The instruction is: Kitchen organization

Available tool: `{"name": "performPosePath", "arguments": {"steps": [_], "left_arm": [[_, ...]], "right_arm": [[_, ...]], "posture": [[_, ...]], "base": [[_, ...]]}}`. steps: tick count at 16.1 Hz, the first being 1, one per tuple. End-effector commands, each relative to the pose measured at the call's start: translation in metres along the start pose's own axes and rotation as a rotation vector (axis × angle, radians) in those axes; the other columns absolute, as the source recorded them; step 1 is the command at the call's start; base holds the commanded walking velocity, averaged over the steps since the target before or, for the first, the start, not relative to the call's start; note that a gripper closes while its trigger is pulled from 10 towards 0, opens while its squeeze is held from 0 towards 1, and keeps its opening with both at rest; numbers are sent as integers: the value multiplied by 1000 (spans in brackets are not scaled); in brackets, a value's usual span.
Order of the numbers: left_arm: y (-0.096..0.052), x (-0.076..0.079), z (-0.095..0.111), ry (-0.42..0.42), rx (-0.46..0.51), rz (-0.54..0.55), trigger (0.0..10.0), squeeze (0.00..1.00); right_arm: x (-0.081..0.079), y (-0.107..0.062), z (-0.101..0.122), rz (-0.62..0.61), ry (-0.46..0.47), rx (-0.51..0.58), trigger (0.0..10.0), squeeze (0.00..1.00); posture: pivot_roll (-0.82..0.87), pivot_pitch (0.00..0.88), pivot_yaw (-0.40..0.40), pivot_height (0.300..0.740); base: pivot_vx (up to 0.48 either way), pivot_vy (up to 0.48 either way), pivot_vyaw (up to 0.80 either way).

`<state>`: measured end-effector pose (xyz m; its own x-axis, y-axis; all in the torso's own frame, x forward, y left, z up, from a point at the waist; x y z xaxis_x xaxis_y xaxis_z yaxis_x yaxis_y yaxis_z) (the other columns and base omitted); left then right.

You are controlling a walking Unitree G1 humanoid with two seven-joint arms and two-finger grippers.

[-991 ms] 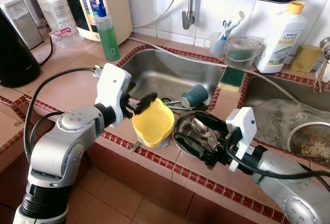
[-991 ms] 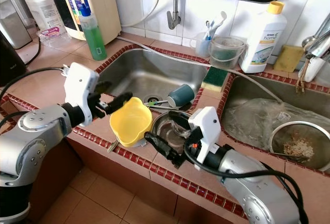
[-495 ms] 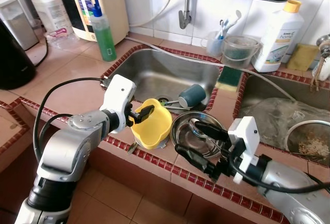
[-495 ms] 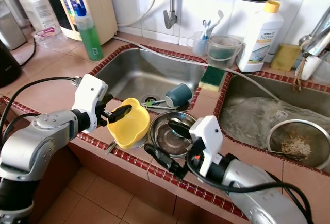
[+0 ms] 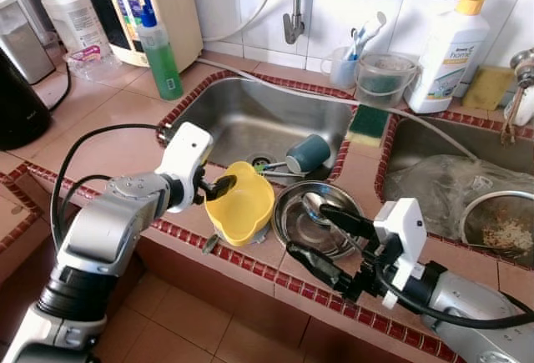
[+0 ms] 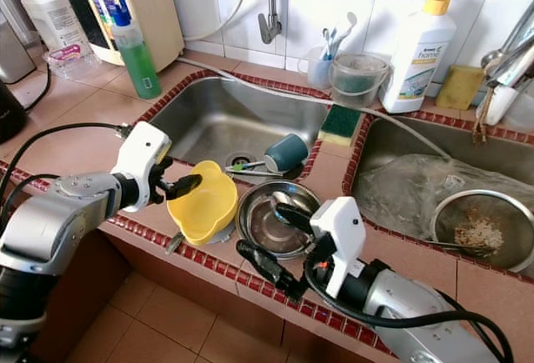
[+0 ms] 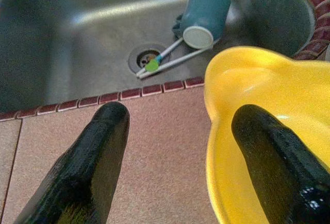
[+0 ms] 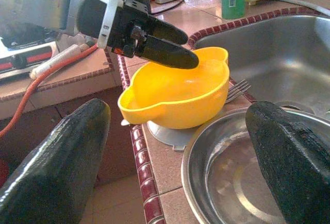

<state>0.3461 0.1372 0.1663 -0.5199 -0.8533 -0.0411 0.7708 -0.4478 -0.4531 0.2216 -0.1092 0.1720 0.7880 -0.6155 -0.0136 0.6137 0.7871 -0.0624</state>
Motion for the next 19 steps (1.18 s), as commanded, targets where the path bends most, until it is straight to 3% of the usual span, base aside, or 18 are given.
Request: {"name": "performPosePath", "arguments": {"steps": [1, 8, 9, 10, 11, 12, 19], "left_arm": [[-1, -4, 2, 28, -11, 4, 10000, 0], [-1, -4, -1, 64, -40, -40, 10000, 0], [-1, -4, -1, 67, -39, -44, 7490, 0], [-1, -3, -1, 67, -40, -47, 6627, 0], [-1, -2, -1, 69, -39, -55, 2000, 0], [-1, 0, -3, 73, -44, -69, 0, 0], [-1, 3, -3, 75, -47, -84, 0, 0]], "right_arm": [[-4, -2, 7, 11, -13, 16, 10000, 0], [-5, -3, 8, 11, -12, 18, 10000, 0], [-6, -3, 8, 11, -12, 18, 10000, 0], [-6, -3, 8, 12, -12, 19, 10000, 0], [-6, -2, 9, 12, -12, 21, 10000, 0], [-6, -2, 9, 10, -10, 22, 10000, 0], [-6, -1, 8, 1, -7, 23, 10000, 0]], "posture": [[-198, 110, 85, 740], [-194, 119, 88, 740], [-194, 119, 87, 740], [-194, 120, 88, 740], [-196, 121, 89, 740], [-197, 120, 89, 740], [-200, 113, 94, 740]], "base": [[0, 0, 0], [0, 0, 0], [0, 0, 0], [0, 0, 0], [0, 0, 0], [0, 0, 0], [0, 0, 0]]}}
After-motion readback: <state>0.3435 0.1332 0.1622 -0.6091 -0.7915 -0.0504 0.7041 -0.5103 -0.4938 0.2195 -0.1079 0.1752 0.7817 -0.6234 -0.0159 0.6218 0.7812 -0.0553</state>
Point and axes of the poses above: a point about 5 cm out from each wrist's last joint towards the gripper, its own y axis pointing out of the wrist towards the gripper, its own z axis along the axis of the wrist's last joint, x = y × z, the point moved 3 cm from there along y, pointing out of the wrist towards the gripper, and after that the axes turned 5 degrees about -y, right-handed, at the moved point
